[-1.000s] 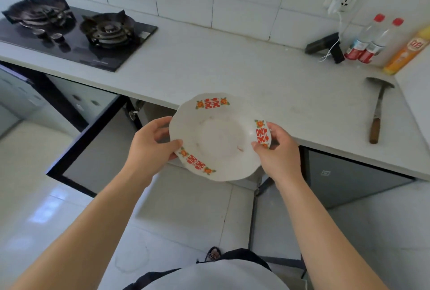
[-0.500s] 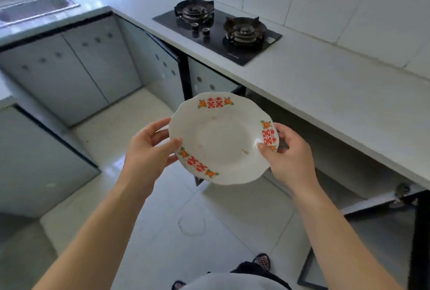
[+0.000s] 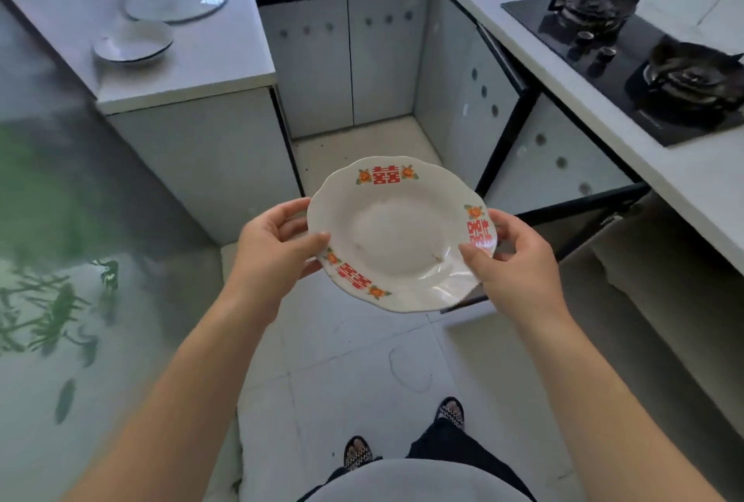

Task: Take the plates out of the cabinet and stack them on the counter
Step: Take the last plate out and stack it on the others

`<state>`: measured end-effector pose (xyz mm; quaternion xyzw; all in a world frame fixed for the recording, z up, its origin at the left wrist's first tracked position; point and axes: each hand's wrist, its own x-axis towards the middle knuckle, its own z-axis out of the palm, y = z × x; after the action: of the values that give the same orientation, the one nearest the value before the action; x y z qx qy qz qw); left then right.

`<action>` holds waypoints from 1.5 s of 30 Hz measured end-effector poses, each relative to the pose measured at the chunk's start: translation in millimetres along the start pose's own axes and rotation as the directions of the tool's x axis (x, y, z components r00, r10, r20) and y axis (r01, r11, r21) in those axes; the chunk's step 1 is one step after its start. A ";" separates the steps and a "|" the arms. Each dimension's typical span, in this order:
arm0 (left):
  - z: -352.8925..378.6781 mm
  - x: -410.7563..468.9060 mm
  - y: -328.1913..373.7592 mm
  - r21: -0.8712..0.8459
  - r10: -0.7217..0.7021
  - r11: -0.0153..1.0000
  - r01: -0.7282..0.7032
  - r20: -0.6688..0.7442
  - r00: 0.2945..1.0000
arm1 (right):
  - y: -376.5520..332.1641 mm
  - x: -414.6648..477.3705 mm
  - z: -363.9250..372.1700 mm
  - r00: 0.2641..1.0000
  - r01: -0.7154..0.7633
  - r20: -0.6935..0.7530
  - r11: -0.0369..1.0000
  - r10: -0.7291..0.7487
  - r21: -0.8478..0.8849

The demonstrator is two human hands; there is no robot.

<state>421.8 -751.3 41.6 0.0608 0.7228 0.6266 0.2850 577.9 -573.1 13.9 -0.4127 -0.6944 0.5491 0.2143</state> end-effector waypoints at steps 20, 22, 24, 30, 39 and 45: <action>147.6 211.3 93.5 0.113 0.014 0.993 -0.023 0.087 0.996 | -29.9 240.6 -49.3 0.996 0.018 -0.089 0.999 -0.014 0.046; 165.3 228.7 99.8 0.113 0.020 0.993 -0.030 0.090 0.996 | -29.5 263.1 -56.1 0.995 0.008 -0.104 0.999 -0.003 0.047; 176.1 245.6 104.1 0.085 0.006 0.996 -0.013 0.081 0.997 | -30.2 282.6 -57.8 0.994 0.003 -0.110 0.999 0.001 0.039; 180.2 306.4 120.6 0.081 -0.025 0.996 0.020 0.061 0.998 | -37.4 339.0 -37.9 0.996 -0.023 -0.084 0.998 0.028 0.050; 171.4 458.3 167.0 0.065 0.043 0.997 -0.050 0.103 0.994 | -91.7 472.0 24.7 0.987 0.049 -0.156 0.998 -0.042 0.035; 153.0 556.5 215.6 0.044 0.081 0.995 -0.088 0.157 0.984 | -146.0 559.1 68.0 0.986 0.085 -0.142 0.996 -0.082 0.014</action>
<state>-23.5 -325.7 49.5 0.1471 0.7111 0.6128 0.3117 160.2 -169.2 43.3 -0.4189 -0.6887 0.5158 0.2901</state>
